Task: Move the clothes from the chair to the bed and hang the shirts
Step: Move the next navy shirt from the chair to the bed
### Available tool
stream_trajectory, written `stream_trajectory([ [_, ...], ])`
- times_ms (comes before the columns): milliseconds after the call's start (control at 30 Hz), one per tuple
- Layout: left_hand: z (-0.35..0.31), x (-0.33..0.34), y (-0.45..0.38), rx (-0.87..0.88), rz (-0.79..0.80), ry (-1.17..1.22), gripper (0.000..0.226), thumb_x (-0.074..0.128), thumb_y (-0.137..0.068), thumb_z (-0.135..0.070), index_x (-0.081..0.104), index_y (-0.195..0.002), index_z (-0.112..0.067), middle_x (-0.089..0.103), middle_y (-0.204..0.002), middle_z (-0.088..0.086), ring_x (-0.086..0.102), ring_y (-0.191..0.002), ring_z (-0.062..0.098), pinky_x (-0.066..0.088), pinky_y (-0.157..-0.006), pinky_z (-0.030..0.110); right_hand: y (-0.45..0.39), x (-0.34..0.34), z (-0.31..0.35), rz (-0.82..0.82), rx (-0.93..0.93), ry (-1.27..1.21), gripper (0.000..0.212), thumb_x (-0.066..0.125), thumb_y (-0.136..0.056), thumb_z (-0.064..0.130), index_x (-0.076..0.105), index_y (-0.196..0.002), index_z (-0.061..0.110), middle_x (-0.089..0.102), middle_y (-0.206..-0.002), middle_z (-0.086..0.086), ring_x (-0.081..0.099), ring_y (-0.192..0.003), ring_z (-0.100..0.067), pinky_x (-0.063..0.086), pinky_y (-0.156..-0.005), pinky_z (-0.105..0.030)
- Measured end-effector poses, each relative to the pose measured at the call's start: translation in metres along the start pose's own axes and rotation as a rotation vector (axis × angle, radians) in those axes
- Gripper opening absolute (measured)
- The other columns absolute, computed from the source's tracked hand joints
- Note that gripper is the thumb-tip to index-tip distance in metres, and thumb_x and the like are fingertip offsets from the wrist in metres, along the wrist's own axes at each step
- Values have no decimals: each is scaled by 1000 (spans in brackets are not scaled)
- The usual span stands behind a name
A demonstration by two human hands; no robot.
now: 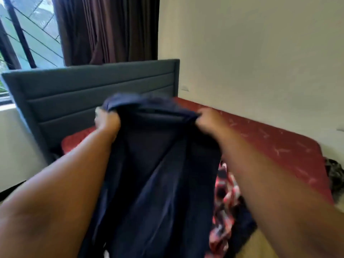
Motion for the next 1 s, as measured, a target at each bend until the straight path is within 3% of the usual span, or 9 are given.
stream_trajectory([
  [167,-199,94,-33,410,113,450,18,56,-86,-37,44,-81,-24,53,-79,0,53,-75,18,49,-76,38,-84,-203,8,-782,-75,-174,45,46,-77,9,70,-114,17,70,-113,-12,62,-109,-30,45,-84,-29],
  [267,-248,133,-23,573,186,712,16,59,-91,-27,45,-85,-23,49,-78,-8,44,-70,4,42,-73,26,-108,-240,-10,-934,-105,-246,47,45,-75,11,70,-114,21,69,-112,-5,63,-104,-19,39,-76,-14],
  [367,-233,193,-33,696,274,783,16,52,-89,-24,50,-103,-16,52,-87,-8,46,-75,-5,41,-77,23,-129,-218,-41,-950,-104,-237,45,46,-72,15,73,-107,22,69,-107,-7,63,-101,-20,41,-82,-17],
  [467,-174,265,-38,747,431,667,28,48,-85,-21,57,-109,-10,57,-96,2,49,-79,-4,41,-77,18,-147,-149,-86,-826,-48,-167,39,48,-72,15,74,-100,20,70,-102,-7,63,-96,-20,41,-79,-19],
  [600,-31,342,-42,731,649,337,25,51,-75,-29,63,-82,-9,59,-75,6,44,-70,-3,42,-62,22,-143,-8,-174,-508,171,-86,41,54,-72,-2,72,-105,14,68,-103,-3,62,-97,-23,44,-83,-29],
  [700,106,383,-40,688,954,-108,35,53,-69,-30,64,-97,-13,64,-86,2,56,-77,7,50,-73,27,-107,111,-243,-227,371,32,48,57,-69,0,68,-113,17,68,-111,-7,63,-106,-31,48,-91,-38],
  [767,186,387,-22,752,1175,-566,33,52,-69,-32,59,-100,-24,66,-98,8,62,-92,26,52,-81,41,-61,172,-270,-17,461,127,45,56,-74,4,65,-116,20,66,-115,-4,60,-113,-30,47,-92,-40],
  [867,291,363,2,851,1431,-1164,37,48,-82,-25,60,-116,-15,58,-126,11,52,-121,33,47,-96,42,11,265,-295,373,485,353,36,48,-82,18,59,-116,26,62,-117,-1,58,-115,-26,44,-91,-38],
  [1000,351,332,31,802,1661,-1352,28,45,-86,-17,58,-112,-16,57,-126,6,50,-122,29,45,-92,35,82,325,-319,629,571,416,34,44,-89,18,56,-119,28,59,-125,1,54,-119,-24,40,-96,-37],
])
Point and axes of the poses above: each hand's wrist, its own y-axis away from the middle knuckle, its own x-axis out of the palm, z = x × y, the point moved 8 cm from there along -y, towards the middle knuckle
